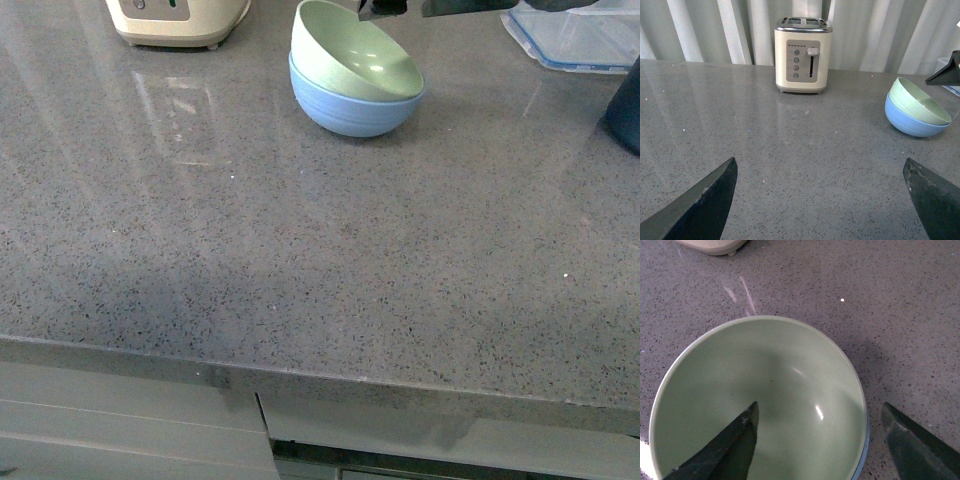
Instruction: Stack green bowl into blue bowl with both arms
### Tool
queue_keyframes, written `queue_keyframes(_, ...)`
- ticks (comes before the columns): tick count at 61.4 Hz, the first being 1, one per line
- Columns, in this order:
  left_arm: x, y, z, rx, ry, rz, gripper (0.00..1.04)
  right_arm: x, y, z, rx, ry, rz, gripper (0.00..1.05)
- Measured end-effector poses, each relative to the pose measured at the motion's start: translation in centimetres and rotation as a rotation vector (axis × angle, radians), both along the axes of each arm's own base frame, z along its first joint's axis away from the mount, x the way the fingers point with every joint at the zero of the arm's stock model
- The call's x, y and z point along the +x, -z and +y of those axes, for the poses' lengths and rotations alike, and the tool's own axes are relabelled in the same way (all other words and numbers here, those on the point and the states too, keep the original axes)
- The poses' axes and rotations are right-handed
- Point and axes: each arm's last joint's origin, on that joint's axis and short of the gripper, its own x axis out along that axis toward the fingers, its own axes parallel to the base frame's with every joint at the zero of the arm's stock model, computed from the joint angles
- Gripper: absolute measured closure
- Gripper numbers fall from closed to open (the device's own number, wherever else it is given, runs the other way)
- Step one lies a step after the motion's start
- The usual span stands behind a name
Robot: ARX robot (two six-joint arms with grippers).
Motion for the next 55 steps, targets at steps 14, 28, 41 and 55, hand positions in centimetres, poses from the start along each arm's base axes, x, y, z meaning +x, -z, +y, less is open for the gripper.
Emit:
queue_keyframes(14, 0.0, 0.0, 0.0, 0.0, 0.0, 0.0, 0.07, -3.5, -3.4, -5.3, 0.072, 0.035, -0.053, 0.1)
queue_keyframes(28, 0.0, 0.0, 0.0, 0.0, 0.0, 0.0, 0.07, -10.2, -4.4, -14.5, 0.145, 0.129, -0.052, 0.1)
queue_keyframes(41, 0.0, 0.0, 0.0, 0.0, 0.0, 0.0, 0.07, -16.3, -4.4, -20.7, 0.174, 0.228, -0.108, 0.1)
queue_keyframes(55, 0.0, 0.0, 0.0, 0.0, 0.0, 0.0, 0.07, -17.7, -4.3, -21.2, 0.098, 0.347, -0.273, 0.17)
